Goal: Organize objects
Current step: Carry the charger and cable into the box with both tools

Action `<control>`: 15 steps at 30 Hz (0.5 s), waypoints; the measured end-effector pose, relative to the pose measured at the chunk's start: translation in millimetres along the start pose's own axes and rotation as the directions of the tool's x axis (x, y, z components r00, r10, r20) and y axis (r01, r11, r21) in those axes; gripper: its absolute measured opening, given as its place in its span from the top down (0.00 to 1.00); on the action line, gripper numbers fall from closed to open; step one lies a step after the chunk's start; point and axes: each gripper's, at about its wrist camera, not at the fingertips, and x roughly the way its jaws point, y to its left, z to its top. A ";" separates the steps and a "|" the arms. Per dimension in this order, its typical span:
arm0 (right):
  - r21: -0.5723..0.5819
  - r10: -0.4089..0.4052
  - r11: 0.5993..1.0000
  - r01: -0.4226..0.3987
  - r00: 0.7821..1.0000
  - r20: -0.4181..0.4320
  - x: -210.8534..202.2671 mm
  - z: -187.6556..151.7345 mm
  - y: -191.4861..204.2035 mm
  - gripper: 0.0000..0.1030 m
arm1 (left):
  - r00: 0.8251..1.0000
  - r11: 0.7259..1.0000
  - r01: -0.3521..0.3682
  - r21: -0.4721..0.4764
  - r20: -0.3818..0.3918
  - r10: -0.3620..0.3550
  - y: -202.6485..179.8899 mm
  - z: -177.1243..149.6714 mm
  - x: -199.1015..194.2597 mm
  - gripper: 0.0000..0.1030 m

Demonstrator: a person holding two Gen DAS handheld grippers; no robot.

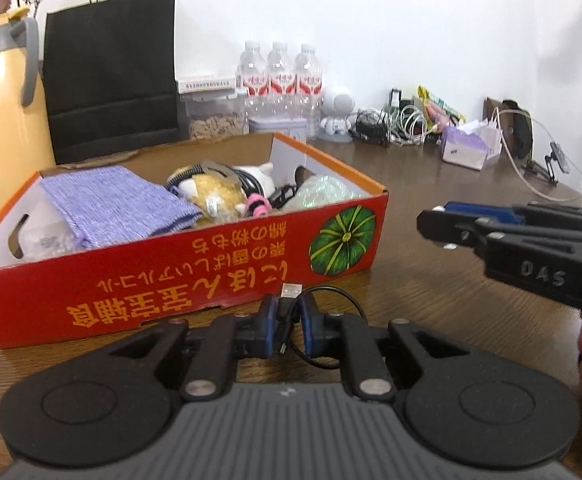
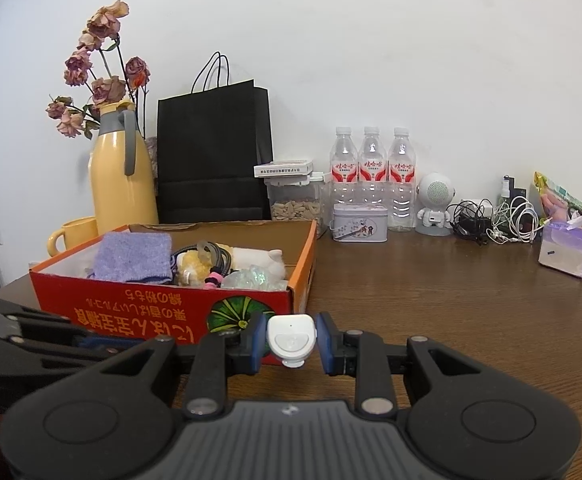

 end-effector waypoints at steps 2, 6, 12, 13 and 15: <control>-0.011 -0.001 1.000 0.001 1.000 0.010 -2.0 0.1 2.2 0.75 | 1.000 1.000 -0.002 -0.007 0.022 0.002 0.9 1.2 -7.6 0.86; -0.051 -0.007 0.999 0.008 1.000 0.027 -6.1 4.2 11.0 0.75 | 0.998 1.000 -0.008 -0.028 0.066 0.010 6.7 8.8 -23.7 0.86; -0.074 0.011 0.997 -0.006 0.998 0.057 -6.2 26.6 21.0 0.75 | 0.991 0.998 -0.041 -0.054 0.128 0.048 23.4 33.5 -38.2 0.86; -0.078 0.016 0.997 -0.012 0.998 0.060 -4.9 30.8 23.3 0.75 | 0.989 0.997 -0.046 -0.060 0.136 0.054 26.8 37.7 -38.8 0.86; -0.093 0.026 0.995 -0.019 0.997 0.066 -0.6 39.6 29.3 0.75 | 0.985 0.996 -0.058 -0.073 0.156 0.069 34.0 46.5 -41.2 0.86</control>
